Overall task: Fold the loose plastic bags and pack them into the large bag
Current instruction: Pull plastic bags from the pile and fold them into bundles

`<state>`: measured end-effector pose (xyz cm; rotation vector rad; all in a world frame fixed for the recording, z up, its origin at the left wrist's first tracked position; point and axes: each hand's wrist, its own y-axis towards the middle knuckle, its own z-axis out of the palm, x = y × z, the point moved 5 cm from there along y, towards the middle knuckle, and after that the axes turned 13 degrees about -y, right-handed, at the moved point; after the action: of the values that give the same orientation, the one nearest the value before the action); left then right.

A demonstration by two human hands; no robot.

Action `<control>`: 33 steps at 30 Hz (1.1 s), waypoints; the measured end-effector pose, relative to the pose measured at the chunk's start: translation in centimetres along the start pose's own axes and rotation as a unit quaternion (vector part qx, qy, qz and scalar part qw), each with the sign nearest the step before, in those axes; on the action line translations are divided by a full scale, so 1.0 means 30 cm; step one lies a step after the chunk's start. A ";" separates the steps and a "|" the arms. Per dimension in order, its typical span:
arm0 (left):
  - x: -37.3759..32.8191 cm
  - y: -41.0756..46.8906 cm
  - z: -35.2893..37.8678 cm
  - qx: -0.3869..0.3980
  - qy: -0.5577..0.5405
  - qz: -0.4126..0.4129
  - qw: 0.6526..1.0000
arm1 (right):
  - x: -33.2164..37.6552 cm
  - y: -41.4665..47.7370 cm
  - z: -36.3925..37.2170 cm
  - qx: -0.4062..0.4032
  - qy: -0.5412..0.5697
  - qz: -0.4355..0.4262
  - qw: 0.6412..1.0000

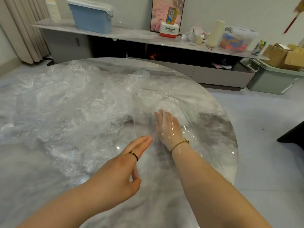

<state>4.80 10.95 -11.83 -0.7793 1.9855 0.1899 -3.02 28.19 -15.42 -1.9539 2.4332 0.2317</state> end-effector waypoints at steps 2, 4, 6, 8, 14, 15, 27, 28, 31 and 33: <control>-0.005 0.001 0.001 0.003 0.000 0.000 1.000 | -0.021 0.018 0.020 0.037 -0.024 0.021 0.999; -0.004 0.000 -0.005 0.003 -0.010 -0.005 1.000 | -0.043 0.048 0.038 0.070 -0.044 0.042 0.996; 0.000 0.001 -0.014 0.001 -0.022 -0.009 1.000 | -0.059 0.081 0.050 0.097 -0.036 0.060 0.993; 0.007 0.007 -0.014 0.004 -0.024 -0.009 1.000 | -0.074 0.112 0.054 0.104 -0.039 0.069 0.991; 0.019 0.032 -0.005 -0.008 -0.042 -0.013 0.999 | -0.111 0.149 0.051 0.104 -0.080 0.098 0.986; 0.022 0.040 -0.006 -0.016 -0.048 -0.011 0.999 | -0.109 0.147 0.050 0.095 -0.079 0.101 0.987; 0.049 0.228 0.028 -0.084 0.033 -0.021 0.996 | -0.154 0.012 0.017 0.068 -0.027 0.052 0.996; 0.049 0.244 0.036 -0.077 0.052 -0.022 0.995 | -0.156 -0.004 0.014 0.056 -0.033 0.038 0.997; 0.055 0.260 0.046 -0.062 0.122 -0.036 0.990 | -0.141 -0.065 0.028 0.076 0.000 0.006 0.997; 0.058 0.250 0.041 -0.063 0.159 -0.043 0.984 | -0.132 -0.114 0.023 0.095 0.034 -0.007 0.995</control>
<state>0.66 16.57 -15.25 -1.0261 2.2510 0.1470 1.12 31.41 -16.06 -1.9253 2.3799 -0.0646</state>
